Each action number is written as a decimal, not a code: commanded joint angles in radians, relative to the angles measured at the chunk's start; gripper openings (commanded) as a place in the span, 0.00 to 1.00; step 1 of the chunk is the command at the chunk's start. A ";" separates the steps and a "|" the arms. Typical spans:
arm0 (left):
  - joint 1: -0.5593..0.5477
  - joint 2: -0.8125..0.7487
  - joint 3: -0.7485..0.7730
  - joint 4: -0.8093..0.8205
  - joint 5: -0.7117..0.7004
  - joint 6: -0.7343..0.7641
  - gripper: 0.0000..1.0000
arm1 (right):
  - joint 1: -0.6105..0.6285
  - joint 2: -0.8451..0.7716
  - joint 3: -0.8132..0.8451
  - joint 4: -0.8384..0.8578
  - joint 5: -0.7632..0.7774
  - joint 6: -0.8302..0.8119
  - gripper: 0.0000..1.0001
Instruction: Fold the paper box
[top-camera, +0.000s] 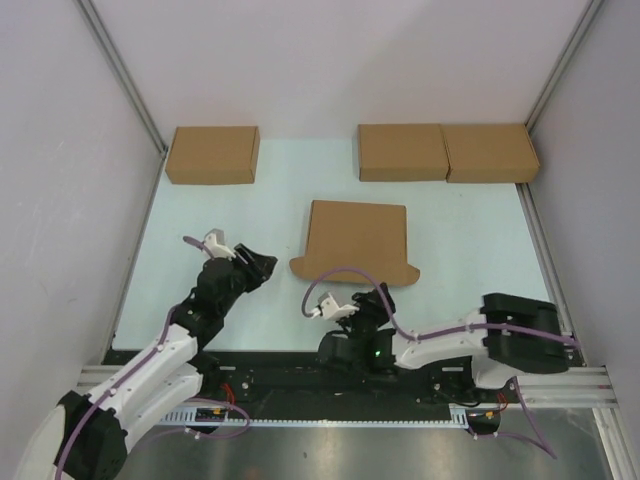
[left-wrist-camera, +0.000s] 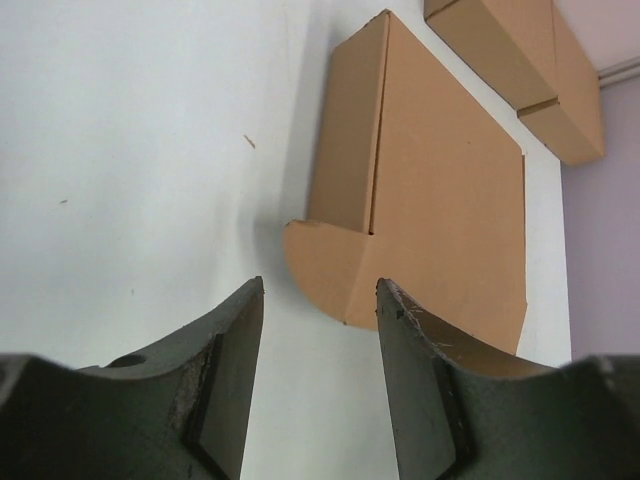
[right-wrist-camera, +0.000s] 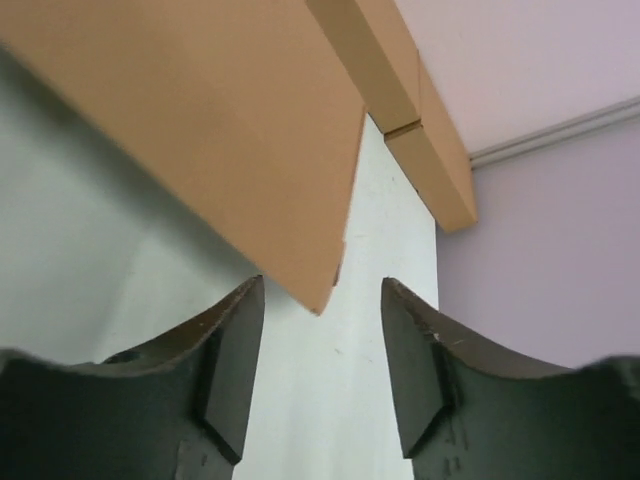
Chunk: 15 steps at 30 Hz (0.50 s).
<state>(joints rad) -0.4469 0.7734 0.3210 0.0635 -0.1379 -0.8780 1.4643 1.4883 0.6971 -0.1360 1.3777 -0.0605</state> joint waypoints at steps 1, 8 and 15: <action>-0.001 -0.085 -0.049 -0.031 -0.052 -0.098 0.54 | 0.080 0.203 0.045 -0.233 0.383 0.330 0.44; 0.001 -0.175 -0.106 -0.056 -0.068 -0.115 0.54 | 0.165 0.760 0.361 -1.386 0.325 1.550 0.62; -0.001 -0.191 -0.109 -0.088 -0.083 -0.098 0.54 | 0.156 0.739 0.375 -1.387 0.331 1.562 0.77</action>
<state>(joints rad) -0.4477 0.5934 0.2142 -0.0193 -0.1925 -0.9611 1.6169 2.1773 1.1221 -1.1931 1.4647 1.3087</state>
